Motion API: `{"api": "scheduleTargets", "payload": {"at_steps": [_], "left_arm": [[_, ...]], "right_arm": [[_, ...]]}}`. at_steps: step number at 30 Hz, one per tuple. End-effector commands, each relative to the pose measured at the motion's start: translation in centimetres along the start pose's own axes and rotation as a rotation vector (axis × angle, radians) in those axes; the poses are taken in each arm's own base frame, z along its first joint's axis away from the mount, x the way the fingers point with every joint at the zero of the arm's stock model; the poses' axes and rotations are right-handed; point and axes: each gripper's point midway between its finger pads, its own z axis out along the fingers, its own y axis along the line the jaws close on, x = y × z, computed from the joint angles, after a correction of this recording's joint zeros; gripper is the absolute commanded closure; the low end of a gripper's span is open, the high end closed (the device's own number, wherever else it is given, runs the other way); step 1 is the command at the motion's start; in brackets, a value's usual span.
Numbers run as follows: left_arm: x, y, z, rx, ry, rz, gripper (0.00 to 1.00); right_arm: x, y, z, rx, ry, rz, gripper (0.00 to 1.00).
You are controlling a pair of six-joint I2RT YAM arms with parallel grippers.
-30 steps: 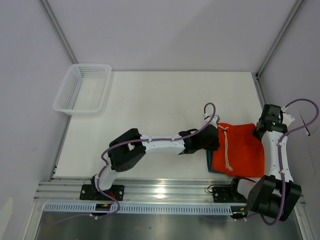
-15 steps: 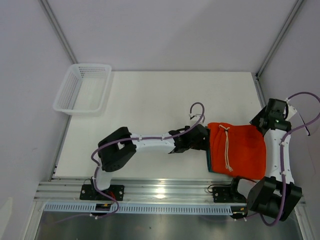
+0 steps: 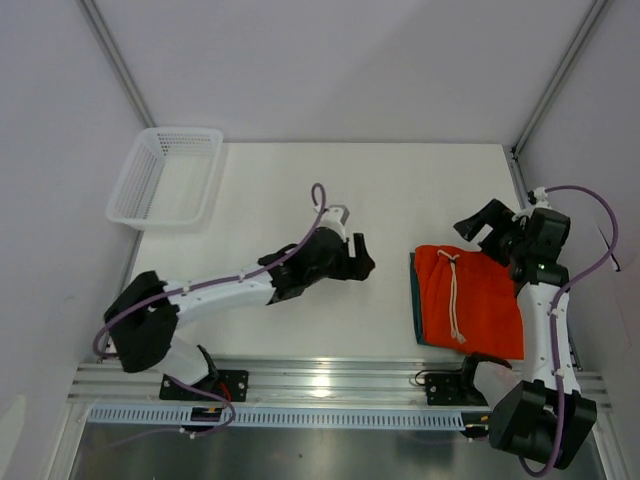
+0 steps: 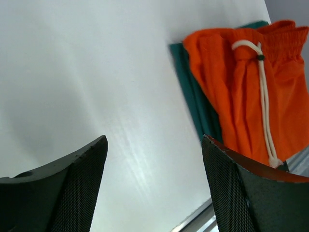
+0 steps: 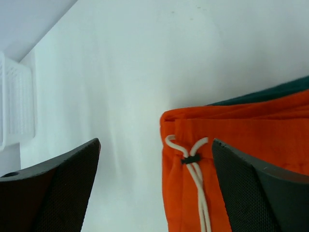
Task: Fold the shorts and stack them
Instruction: Neatly place the folded shorts to the corner
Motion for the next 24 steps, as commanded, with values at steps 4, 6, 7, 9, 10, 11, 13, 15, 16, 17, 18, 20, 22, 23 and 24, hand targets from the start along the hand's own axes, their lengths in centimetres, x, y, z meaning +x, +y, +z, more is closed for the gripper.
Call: {"api": "scheduleTargets", "payload": {"at_steps": [4, 6, 7, 9, 10, 11, 13, 15, 16, 17, 18, 20, 22, 23, 24], "left_arm": [[-4.0, 5.9, -6.3, -0.134, -0.183, 0.081, 0.17], [-3.2, 8.7, -7.7, -0.224, -0.193, 0.086, 0.14], [-3.8, 9.0, -9.1, -0.225, -0.23, 0.074, 0.12], [-2.9, 11.5, -10.2, -0.3, -0.256, 0.069, 0.07], [-2.6, 12.5, -11.2, -0.321, -0.277, 0.063, 0.03], [-2.9, 13.6, -12.0, -0.364, -0.311, 0.057, 0.01], [-2.2, 15.4, -13.4, -0.42, -0.332, 0.043, 0.01], [-1.6, 17.0, -14.4, -0.476, -0.35, 0.034, 0.01], [-2.0, 17.0, -15.2, -0.462, -0.378, 0.023, 0.01], [-2.1, 17.1, -15.6, -0.462, -0.389, 0.024, 0.01], [-1.9, 17.5, -15.9, -0.473, -0.394, 0.026, 0.01], [-1.7, 18.0, -16.6, -0.475, -0.413, 0.025, 0.01], [-1.6, 18.0, -16.9, -0.466, -0.415, 0.028, 0.01], [-1.4, 18.1, -17.1, -0.455, -0.415, 0.041, 0.01], [-1.3, 18.0, -17.1, -0.448, -0.41, 0.05, 0.01]], "right_arm": [[0.0, 5.7, 0.3, -0.203, -0.083, -0.183, 0.0], [0.5, 6.3, 0.5, -0.196, -0.111, -0.218, 0.0], [1.7, 7.7, 0.7, -0.24, -0.109, -0.255, 0.01], [2.7, 9.1, 0.8, -0.26, -0.143, -0.302, 0.0], [3.4, 9.6, 1.0, -0.268, -0.163, -0.334, 0.0], [5.2, 11.4, 0.8, -0.312, -0.145, -0.377, 0.01], [5.7, 12.0, 1.4, -0.273, -0.209, -0.432, 0.0], [7.5, 13.8, 1.5, -0.274, -0.238, -0.486, 0.01], [8.6, 14.0, 1.7, -0.277, -0.232, -0.517, 0.0], [10.4, 15.2, 1.4, -0.315, -0.221, -0.57, 0.01], [10.7, 16.0, 1.5, -0.33, -0.245, -0.584, 0.0], [12.6, 16.5, 1.3, -0.351, -0.256, -0.644, 0.01], [13.6, 17.4, 1.3, -0.398, -0.271, -0.664, 0.01], [14.5, 17.0, 1.5, -0.405, -0.263, -0.688, 0.01], [15.0, 17.4, 1.4, -0.43, -0.269, -0.692, 0.01]]}}
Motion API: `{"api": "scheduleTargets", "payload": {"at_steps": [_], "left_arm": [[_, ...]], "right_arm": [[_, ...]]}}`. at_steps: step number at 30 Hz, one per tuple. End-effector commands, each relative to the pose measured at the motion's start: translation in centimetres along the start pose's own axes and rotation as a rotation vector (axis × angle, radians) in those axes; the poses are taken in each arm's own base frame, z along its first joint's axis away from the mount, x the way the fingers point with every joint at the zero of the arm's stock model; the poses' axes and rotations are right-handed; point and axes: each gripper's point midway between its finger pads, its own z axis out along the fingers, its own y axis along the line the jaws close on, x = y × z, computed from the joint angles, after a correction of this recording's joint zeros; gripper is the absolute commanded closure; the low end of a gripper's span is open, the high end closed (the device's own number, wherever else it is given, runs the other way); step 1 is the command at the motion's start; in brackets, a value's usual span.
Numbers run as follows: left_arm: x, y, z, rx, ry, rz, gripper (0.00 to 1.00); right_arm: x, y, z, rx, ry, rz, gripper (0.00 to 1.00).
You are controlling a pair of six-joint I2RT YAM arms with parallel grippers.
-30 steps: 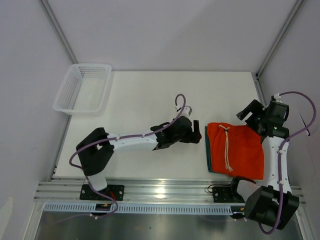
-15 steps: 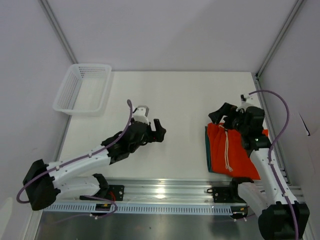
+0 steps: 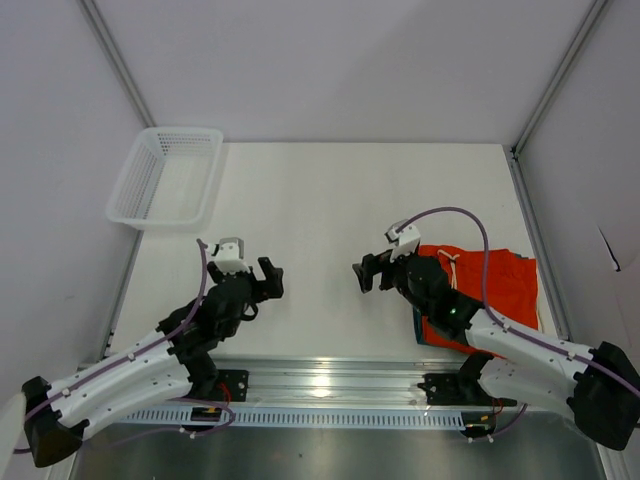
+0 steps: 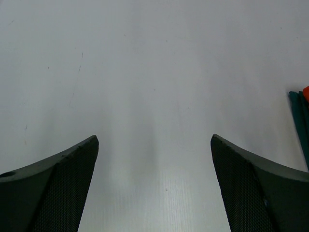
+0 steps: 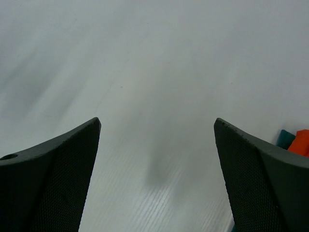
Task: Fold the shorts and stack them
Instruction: Neatly place the folded shorts to the corner
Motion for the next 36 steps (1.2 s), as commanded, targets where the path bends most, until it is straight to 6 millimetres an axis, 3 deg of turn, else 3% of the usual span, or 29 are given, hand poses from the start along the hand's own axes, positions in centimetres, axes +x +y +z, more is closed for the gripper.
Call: {"api": "scheduleTargets", "payload": {"at_steps": [1, 5, 36], "left_arm": [[0.2, 1.3, -0.3, -0.027, -0.013, 0.04, 0.01], [1.1, 2.0, -0.3, -0.022, -0.009, 0.076, 0.01], [1.8, 2.9, 0.0, -0.061, -0.02, 0.063, 0.01]], "right_arm": [[-1.7, -0.3, 0.9, 0.045, -0.133, -0.053, 0.01], [-0.2, -0.3, 1.6, 0.042, -0.101, -0.066, 0.0], [-0.4, -1.2, 1.3, 0.091, -0.109, -0.061, 0.0]]}}
